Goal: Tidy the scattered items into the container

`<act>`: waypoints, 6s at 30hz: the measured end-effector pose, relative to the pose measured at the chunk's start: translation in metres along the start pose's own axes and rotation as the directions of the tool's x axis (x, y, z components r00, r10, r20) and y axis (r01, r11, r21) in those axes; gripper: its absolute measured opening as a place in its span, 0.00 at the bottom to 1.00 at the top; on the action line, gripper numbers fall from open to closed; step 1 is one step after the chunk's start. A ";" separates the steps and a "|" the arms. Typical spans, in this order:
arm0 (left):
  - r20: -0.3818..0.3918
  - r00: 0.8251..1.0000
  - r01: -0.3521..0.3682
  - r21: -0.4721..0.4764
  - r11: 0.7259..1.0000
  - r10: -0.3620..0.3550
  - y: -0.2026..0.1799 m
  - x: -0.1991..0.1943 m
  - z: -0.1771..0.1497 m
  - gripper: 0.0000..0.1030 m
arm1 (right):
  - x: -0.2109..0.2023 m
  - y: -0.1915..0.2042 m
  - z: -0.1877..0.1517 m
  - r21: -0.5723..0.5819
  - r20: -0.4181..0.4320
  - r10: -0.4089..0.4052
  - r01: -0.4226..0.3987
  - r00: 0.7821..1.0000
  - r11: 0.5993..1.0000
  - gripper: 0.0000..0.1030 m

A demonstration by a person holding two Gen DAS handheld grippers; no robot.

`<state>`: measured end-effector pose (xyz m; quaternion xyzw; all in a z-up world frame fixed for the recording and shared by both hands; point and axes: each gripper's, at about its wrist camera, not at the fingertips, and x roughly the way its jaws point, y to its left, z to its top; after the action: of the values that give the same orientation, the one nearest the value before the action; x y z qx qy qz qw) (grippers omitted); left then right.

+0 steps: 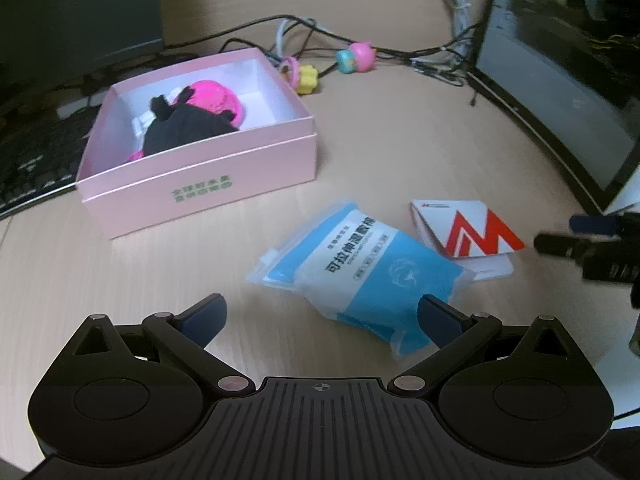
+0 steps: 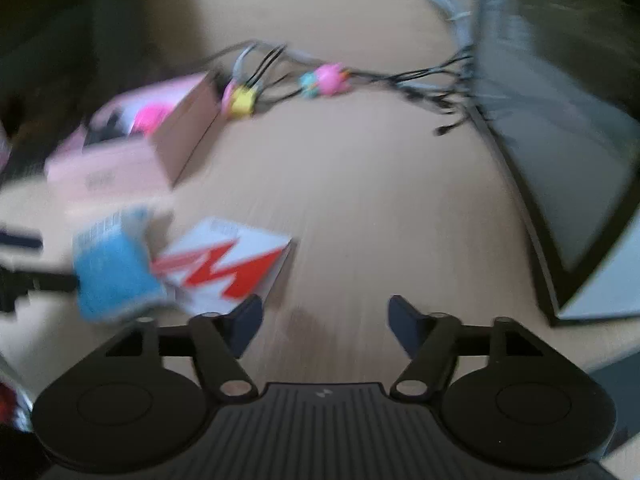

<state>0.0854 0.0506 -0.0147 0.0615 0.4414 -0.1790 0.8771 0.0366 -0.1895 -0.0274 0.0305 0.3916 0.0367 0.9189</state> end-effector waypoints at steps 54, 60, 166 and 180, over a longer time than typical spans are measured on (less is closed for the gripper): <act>0.024 0.966 -0.254 -0.108 0.961 0.258 -0.040 0.044 0.019 1.00 | 0.014 -0.033 -0.023 -0.095 0.042 0.003 0.001 0.999 0.995 0.85; 0.007 0.967 -0.252 -0.101 0.963 0.254 -0.042 0.048 0.018 0.68 | 0.023 -0.032 -0.016 -0.070 0.036 -0.013 0.015 0.999 0.997 0.89; 0.056 0.959 -0.231 -0.420 0.878 0.279 0.064 -0.043 -0.032 0.99 | 0.148 0.193 0.174 -0.195 -0.060 0.376 -0.380 0.925 0.904 0.41; 0.002 0.965 -0.243 -0.377 0.894 0.263 0.052 -0.025 -0.022 1.00 | 0.124 0.105 0.195 -0.184 0.162 0.297 -0.267 0.941 0.946 0.60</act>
<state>0.0745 0.1107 -0.0109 -0.0545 0.4323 0.0224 0.8998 0.2583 -0.0787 0.0274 0.0161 0.2908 0.1966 0.9362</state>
